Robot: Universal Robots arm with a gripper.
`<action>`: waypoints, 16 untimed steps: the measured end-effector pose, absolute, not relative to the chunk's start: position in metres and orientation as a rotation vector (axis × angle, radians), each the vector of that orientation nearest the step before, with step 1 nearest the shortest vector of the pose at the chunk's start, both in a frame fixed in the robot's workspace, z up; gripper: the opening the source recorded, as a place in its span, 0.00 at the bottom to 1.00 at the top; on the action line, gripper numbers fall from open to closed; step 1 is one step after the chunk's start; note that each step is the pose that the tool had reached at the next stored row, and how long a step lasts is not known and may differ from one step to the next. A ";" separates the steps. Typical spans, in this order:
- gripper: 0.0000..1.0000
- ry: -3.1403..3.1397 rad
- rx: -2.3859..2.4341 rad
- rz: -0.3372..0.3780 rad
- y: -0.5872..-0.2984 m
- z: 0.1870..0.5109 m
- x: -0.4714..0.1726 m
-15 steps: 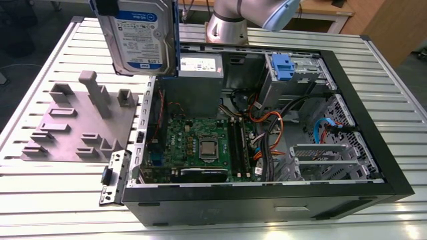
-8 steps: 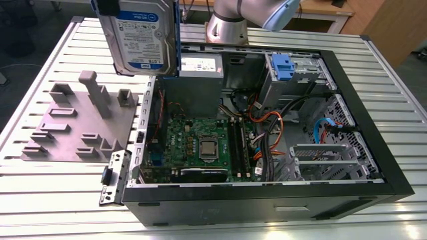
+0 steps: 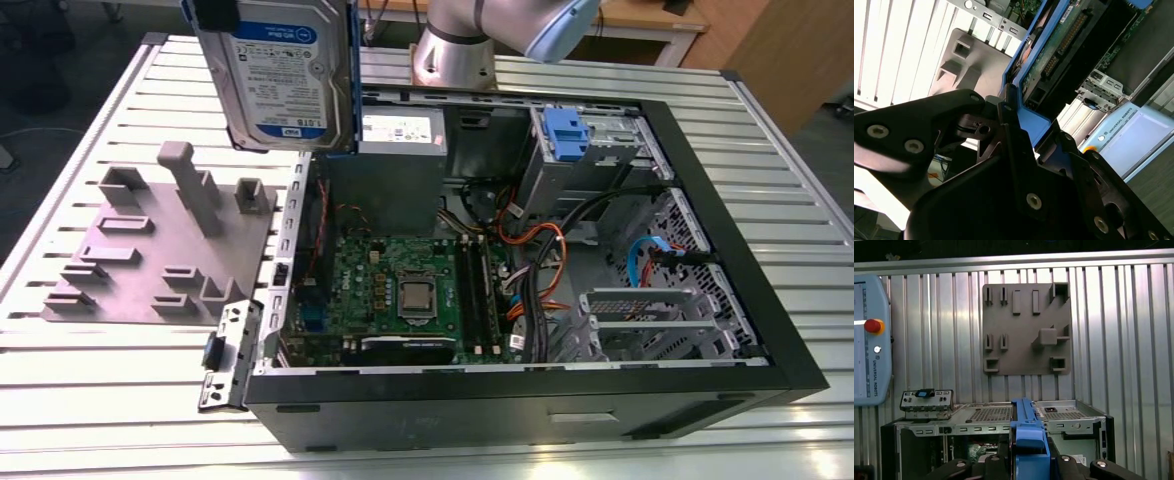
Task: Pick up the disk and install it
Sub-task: 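Pick up the disk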
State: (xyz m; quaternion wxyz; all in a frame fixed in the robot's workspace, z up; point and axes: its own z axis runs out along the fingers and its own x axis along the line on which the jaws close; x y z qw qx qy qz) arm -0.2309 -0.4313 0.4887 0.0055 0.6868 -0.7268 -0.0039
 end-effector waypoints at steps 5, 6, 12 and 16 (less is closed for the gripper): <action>0.36 -2.276 2.150 -0.012 -0.434 0.489 -0.231; 0.36 -2.276 2.150 -0.012 -0.434 0.489 -0.231; 0.36 -2.276 2.150 -0.012 -0.434 0.489 -0.231; 0.36 -2.276 2.150 -0.012 -0.434 0.489 -0.230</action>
